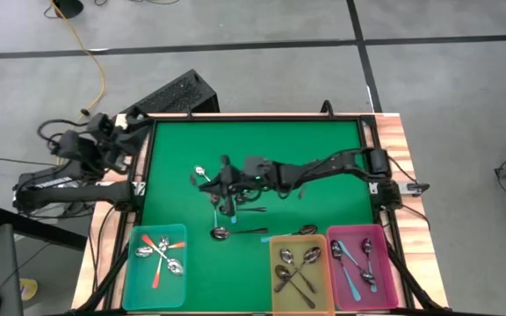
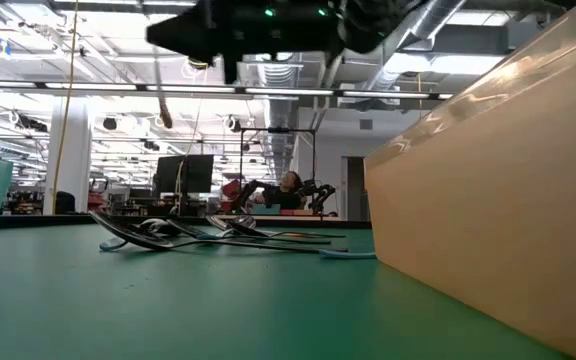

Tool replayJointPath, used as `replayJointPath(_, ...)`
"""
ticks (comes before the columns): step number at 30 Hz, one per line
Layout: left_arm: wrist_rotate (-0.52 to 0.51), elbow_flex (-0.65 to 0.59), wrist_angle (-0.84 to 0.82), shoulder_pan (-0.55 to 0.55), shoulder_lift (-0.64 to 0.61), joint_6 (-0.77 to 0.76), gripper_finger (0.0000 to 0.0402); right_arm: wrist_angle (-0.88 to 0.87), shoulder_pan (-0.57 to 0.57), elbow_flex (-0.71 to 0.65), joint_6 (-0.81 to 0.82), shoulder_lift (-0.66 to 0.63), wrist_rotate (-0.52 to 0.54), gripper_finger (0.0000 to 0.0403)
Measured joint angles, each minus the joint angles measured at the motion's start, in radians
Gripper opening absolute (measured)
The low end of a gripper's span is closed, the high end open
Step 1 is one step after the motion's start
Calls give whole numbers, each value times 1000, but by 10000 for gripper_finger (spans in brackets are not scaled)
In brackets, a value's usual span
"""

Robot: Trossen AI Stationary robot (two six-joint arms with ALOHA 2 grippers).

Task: Sort silverware by color (type)
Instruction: Put the orange spoon into the green bin

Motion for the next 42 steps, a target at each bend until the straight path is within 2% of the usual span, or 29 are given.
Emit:
replayJointPath(4,-14,0,5,0,-41,-22,105,-73,26,170,-107,79,-64,10)
replayJointPath(9,-40,0,9,0,-67,-24,105,-117,55,334,-188,169,-203,10)
replayJointPath(17,-103,-1,-4,0,-72,-48,105,-148,71,488,-219,254,-390,10)
replayJointPath(26,-163,-1,-5,0,-72,-48,105,-79,69,492,-289,252,-415,10)
replayJointPath(35,-224,-1,-6,0,-72,-74,105,-19,88,492,-434,251,-394,10)
replayJointPath(39,-226,-1,-12,0,-72,-84,105,-11,96,498,-436,270,-393,10)
replayJointPath(42,-232,-1,-27,0,-72,-85,105,-12,103,592,-365,352,-401,10)
